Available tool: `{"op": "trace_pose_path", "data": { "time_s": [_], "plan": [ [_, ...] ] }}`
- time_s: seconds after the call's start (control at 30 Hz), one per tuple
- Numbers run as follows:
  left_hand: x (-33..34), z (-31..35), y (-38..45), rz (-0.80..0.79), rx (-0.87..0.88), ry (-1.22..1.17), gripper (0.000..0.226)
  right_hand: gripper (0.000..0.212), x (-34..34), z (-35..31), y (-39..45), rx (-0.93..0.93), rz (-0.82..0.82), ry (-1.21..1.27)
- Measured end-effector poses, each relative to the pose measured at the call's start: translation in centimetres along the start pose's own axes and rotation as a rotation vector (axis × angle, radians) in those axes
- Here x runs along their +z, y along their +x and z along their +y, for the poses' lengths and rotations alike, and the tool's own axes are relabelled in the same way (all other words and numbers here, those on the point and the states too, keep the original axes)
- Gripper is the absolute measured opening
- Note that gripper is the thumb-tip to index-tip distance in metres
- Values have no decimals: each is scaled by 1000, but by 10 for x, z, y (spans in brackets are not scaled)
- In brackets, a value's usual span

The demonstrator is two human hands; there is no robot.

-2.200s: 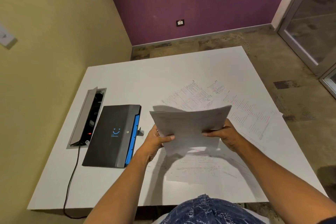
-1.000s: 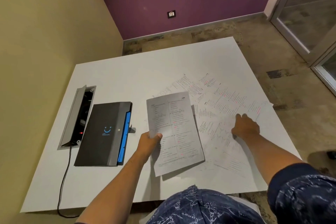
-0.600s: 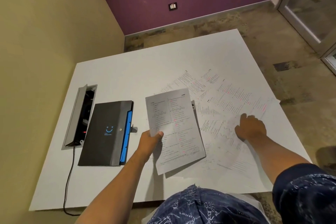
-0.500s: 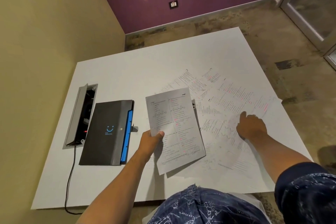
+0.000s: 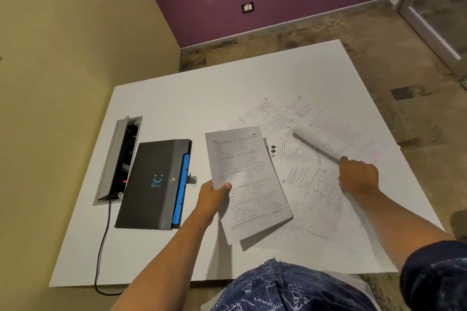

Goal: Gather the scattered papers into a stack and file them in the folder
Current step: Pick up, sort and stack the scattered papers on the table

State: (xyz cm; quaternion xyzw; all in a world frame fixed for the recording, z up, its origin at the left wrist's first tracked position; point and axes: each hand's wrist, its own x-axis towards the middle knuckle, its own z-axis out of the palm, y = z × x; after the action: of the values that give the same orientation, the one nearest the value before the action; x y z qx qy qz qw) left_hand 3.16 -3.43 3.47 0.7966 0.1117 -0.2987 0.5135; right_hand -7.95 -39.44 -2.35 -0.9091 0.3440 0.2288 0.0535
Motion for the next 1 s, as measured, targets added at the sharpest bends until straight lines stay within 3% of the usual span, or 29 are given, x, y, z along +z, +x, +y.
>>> {"op": "trace_pose_path", "data": {
  "time_s": [0.07,0.13,0.27,0.33,0.4,0.53,0.63,0.7,0.77,0.83,0.9,1.0],
  "plan": [
    [0,3,0,-11,12,-13,28,15,-11,-10,-9,-57,177,-7],
    [1,7,-1,-22,88,1,32,23,-26,-30,-27,-154,249,18],
    [9,20,-8,-61,266,27,90,35,-43,-78,-72,-408,336,-10],
    [13,22,-9,-122,352,65,105,40,-46,-102,-94,-580,286,80],
    [18,27,-11,-127,333,119,90,45,-46,-124,-112,-708,216,148],
    [28,33,-12,-76,265,30,19,48,-35,-154,-135,-814,224,158],
    [26,38,-20,-120,143,-221,26,43,-33,-155,-140,-930,253,283],
    [18,34,-21,-138,194,-232,16,36,-34,-148,-138,-1020,170,384],
    [10,31,-24,-144,249,-225,21,40,-35,-138,-135,-887,-2,645],
    [3,32,-26,-137,241,-261,26,39,-27,-132,-121,-585,47,1007],
    [-2,36,-27,-147,241,-241,28,67,-23,-123,-106,-304,90,1218],
    [-11,37,-24,-198,291,-148,46,108,-15,-103,-81,-158,-303,1549]
  ]
}}
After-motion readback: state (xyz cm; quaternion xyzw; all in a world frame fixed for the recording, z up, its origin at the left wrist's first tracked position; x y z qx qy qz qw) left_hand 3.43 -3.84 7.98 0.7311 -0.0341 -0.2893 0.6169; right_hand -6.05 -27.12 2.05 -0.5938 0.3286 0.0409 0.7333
